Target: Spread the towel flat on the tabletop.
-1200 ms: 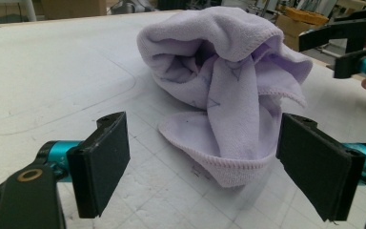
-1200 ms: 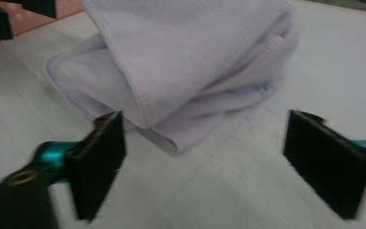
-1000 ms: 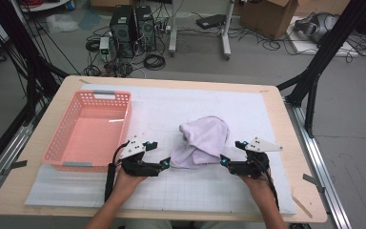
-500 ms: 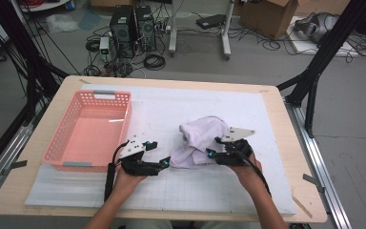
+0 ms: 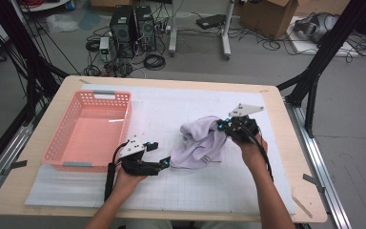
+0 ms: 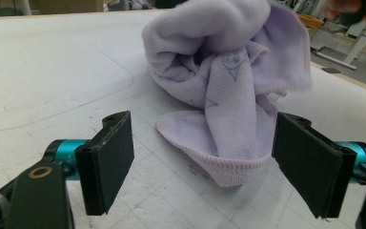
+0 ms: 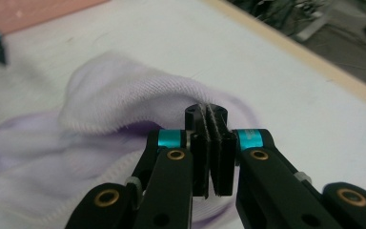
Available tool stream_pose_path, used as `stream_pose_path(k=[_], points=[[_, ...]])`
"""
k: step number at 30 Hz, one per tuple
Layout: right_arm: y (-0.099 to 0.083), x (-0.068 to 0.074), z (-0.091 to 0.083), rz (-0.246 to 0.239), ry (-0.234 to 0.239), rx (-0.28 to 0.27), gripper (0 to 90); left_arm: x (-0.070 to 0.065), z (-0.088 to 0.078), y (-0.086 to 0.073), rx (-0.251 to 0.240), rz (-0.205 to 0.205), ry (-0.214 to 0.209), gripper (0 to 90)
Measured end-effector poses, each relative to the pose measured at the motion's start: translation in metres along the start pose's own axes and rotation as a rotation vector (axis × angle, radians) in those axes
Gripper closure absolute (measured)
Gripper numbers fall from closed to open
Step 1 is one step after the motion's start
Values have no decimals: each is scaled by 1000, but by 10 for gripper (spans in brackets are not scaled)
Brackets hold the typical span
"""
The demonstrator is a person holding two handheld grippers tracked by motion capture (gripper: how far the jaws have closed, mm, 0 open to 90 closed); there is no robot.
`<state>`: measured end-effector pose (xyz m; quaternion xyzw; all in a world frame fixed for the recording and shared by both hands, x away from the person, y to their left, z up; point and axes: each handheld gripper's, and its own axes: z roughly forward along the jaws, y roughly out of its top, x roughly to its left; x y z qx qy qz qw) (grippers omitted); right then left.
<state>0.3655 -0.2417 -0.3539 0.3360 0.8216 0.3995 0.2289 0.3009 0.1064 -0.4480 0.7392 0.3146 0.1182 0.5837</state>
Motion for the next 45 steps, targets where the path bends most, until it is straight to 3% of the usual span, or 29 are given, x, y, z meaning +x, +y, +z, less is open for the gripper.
stream_pose_path(k=[2, 6, 10, 14, 17, 18, 19, 20, 25, 27, 33, 35, 37, 42, 43, 45], points=[[5, -11, 1, 24, -36, -19, 881, 0, 0, 0, 1, -1, -2, 226], [10, -33, 7, 70, -111, -5, 882, 0, 0, 0, -3, -7, -3, 226], [10, -56, 13, 146, -192, 2, 881, 1, 0, 0, -3, -6, -6, 227], [0, -80, 15, 253, -261, 27, 881, 1, 0, 0, -3, -4, -10, 228], [-7, -91, 13, 285, -353, 64, 880, 1, 0, 0, -2, -9, -12, 228], [-10, -93, 12, 302, -364, 71, 867, 1, 0, 0, -2, -9, -11, 229], [-13, -96, 12, 325, -345, 86, 854, 1, 0, 0, -3, -10, -11, 229], [-14, -95, 12, 315, -333, 96, 828, 1, 0, 0, -3, -10, -13, 229], [-19, -83, 1, 249, -294, 60, 713, 0, 0, 0, -1, -5, -15, 233], [-22, -77, -6, 236, -257, 35, 698, 0, 0, 0, 1, -2, -16, 235], [-36, -54, -14, 156, -171, 58, 639, 0, 0, 0, 6, 2, -17, 242], [-45, -47, -10, 141, -135, 84, 605, 0, 0, 0, 7, 2, -18, 244], [-55, -39, -4, 126, -111, 143, 572, 0, 0, 0, 7, 3, -16, 245], [-84, -30, 11, 135, -69, 228, 537, -1, 1, 0, 7, 7, -27, 266], [-90, -29, 14, 120, -82, 262, 542, -1, 1, 0, 9, 6, -29, 271], [-99, -32, 11, 166, -69, 221, 657, -2, 1, 0, 12, 5, -35, 276]])
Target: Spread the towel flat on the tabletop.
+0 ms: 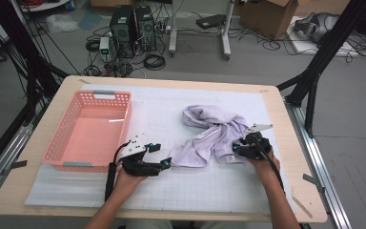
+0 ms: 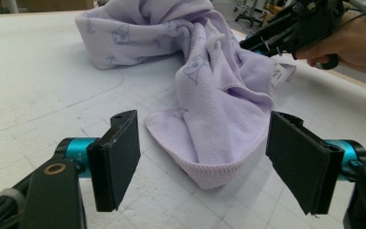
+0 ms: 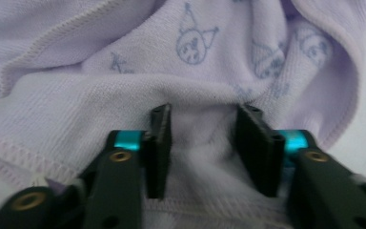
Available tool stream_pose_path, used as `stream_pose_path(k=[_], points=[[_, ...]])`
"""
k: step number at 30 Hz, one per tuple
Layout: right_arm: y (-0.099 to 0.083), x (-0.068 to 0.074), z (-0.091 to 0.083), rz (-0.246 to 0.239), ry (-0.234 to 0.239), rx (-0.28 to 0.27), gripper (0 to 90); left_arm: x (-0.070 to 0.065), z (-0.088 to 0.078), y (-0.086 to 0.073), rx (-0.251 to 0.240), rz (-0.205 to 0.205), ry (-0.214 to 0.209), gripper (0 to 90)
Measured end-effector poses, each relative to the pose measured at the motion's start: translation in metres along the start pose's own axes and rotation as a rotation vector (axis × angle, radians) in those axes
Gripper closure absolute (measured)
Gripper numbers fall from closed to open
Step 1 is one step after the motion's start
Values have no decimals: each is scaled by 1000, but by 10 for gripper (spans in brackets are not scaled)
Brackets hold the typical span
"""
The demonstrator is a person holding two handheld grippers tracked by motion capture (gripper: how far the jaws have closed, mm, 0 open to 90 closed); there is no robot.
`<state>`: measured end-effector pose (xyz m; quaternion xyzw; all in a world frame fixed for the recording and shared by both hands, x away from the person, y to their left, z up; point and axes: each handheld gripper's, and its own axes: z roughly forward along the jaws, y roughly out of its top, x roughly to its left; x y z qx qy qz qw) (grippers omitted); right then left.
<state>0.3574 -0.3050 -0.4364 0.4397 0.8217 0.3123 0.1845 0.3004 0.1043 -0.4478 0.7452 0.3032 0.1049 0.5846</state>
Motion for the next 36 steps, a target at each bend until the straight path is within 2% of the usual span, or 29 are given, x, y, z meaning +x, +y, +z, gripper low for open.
stream_pose_path(k=[2, 5, 12, 19, 22, 24, 27, 28, 29, 30, 33, 36], points=[[-3, -2, -5, 1, 1, 10, 786, -1, 0, 0, 4, 3, -3, 278], [-7, 1, -15, -9, 24, 38, 817, -1, 1, 0, 7, 5, -6, 280], [-31, 27, -43, -96, 113, 64, 819, -2, 2, 0, 22, 16, -22, 312], [-58, 36, -66, -97, 204, 52, 799, -1, 2, 0, 21, 11, -25, 312], [-61, 38, -73, -102, 196, 37, 696, -1, 2, 0, 17, 3, -21, 312], [-57, 40, -76, -124, 189, 1, 615, 0, 2, 0, 17, 7, -20, 311], [-44, 44, -79, -173, 182, -70, 553, 0, 1, 1, 14, 7, -18, 311], [-34, 47, -81, -203, 179, -113, 533, 0, 1, 1, 13, 7, -18, 311], [-29, 49, -81, -221, 180, -135, 528, 1, 1, 1, 12, 7, -17, 311], [-21, 52, -81, -260, 187, -163, 528, 1, 1, 1, 11, 5, -17, 311], [-4, 60, -71, -330, 216, -170, 532, 0, 1, 1, 14, 10, -19, 310], [11, 70, -51, -399, 230, -151, 537, -1, 1, 1, 16, 15, -19, 311]])
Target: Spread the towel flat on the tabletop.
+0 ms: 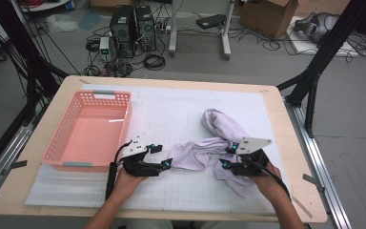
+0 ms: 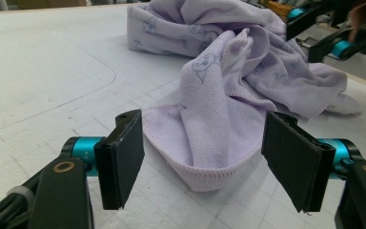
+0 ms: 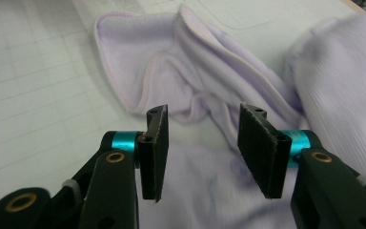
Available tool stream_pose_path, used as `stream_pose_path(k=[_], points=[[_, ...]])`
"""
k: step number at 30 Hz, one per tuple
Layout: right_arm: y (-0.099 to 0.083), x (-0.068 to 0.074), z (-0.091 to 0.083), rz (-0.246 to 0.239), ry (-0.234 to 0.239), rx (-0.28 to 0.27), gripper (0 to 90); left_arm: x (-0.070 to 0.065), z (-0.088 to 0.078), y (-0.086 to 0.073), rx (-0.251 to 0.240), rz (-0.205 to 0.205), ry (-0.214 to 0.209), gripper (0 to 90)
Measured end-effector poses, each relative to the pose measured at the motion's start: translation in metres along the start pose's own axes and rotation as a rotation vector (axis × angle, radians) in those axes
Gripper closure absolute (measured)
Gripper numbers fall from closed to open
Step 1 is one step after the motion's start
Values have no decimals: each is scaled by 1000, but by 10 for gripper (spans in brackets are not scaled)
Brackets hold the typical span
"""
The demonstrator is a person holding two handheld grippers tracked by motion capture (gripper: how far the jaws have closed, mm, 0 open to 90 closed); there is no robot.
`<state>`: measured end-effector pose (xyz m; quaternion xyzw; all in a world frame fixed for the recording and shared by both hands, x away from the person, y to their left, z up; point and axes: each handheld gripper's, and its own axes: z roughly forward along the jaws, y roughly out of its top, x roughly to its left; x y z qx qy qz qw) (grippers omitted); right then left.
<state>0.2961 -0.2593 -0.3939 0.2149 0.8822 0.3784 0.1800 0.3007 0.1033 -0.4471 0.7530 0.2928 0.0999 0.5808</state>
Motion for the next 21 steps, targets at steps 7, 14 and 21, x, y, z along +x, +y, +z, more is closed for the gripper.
stream_pose_path(k=[7, 14, 21], points=[[13, 1, 55, -90, 41, 85, 547, 1, -3, 1, -9, -6, 6, 311], [12, -5, 73, -66, 100, 128, 739, 2, -2, 0, -8, -5, 7, 311], [19, -11, 72, -50, 117, 145, 823, 3, -3, 0, -11, -10, 14, 311]])
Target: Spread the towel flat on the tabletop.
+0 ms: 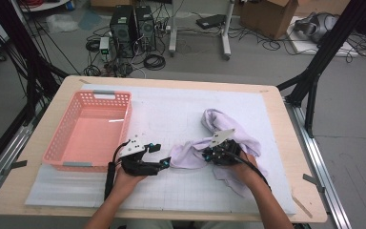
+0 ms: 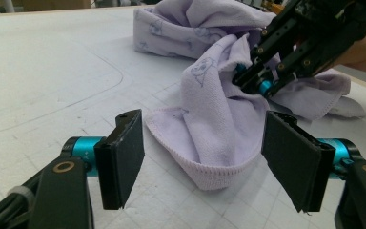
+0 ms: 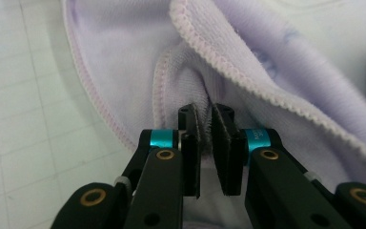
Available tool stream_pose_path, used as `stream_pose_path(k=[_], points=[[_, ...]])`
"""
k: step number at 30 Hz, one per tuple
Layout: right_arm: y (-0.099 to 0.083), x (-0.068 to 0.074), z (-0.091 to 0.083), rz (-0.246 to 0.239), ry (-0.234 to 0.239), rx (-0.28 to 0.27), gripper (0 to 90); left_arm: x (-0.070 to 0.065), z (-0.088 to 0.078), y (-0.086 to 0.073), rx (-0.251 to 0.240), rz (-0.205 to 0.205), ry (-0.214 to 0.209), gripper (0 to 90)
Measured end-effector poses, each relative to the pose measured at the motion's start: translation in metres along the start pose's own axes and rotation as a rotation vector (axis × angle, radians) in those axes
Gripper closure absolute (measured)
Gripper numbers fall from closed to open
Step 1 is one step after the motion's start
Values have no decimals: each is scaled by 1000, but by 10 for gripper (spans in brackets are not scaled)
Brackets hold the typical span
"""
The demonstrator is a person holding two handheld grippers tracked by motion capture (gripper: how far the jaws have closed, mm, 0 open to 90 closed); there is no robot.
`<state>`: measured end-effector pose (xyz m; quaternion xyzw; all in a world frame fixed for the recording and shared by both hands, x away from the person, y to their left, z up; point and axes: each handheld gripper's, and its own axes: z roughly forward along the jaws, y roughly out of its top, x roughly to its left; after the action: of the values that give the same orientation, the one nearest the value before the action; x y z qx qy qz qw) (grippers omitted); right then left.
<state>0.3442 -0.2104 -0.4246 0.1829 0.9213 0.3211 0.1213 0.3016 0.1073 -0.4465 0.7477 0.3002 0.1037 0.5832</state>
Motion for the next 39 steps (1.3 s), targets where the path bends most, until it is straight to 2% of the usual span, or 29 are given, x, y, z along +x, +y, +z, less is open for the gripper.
stream_pose_path(k=[6, 10, 12, 15, 19, 22, 25, 27, 29, 31, 34, 36, 39], points=[[24, -22, -19, 21, -62, -94, 822, 1, -1, 0, -3, 0, 1, 312], [44, -42, -33, 33, -137, -145, 822, 1, -1, 0, -5, -1, 2, 312], [51, -55, -39, 55, -176, -164, 822, 1, -1, 0, -5, -3, 0, 312], [57, -77, -44, 116, -215, -197, 822, 0, -1, 0, 2, 4, -2, 312], [55, -111, -46, 227, -285, -241, 822, -2, 1, 0, 9, 21, -9, 312], [53, -132, -45, 297, -347, -237, 822, -2, 1, 0, -1, 20, -6, 312], [49, -147, -46, 362, -434, -235, 822, -1, 0, 0, -4, 16, -7, 313], [46, -151, -47, 392, -471, -233, 809, -1, 0, 0, -1, 18, -8, 313], [43, -150, -48, 433, -461, -236, 781, 0, -1, 0, 5, 16, -9, 313], [43, -145, -49, 402, -475, -204, 730, 0, -1, 0, 4, 16, -9, 313], [41, -136, -61, 398, -450, -241, 654, -1, 0, 0, 11, 21, -10, 314], [38, -128, -68, 372, -425, -258, 650, -2, 1, 0, 13, 22, -10, 313], [31, -119, -81, 327, -408, -251, 650, -1, 1, 0, 13, 20, -6, 313]])
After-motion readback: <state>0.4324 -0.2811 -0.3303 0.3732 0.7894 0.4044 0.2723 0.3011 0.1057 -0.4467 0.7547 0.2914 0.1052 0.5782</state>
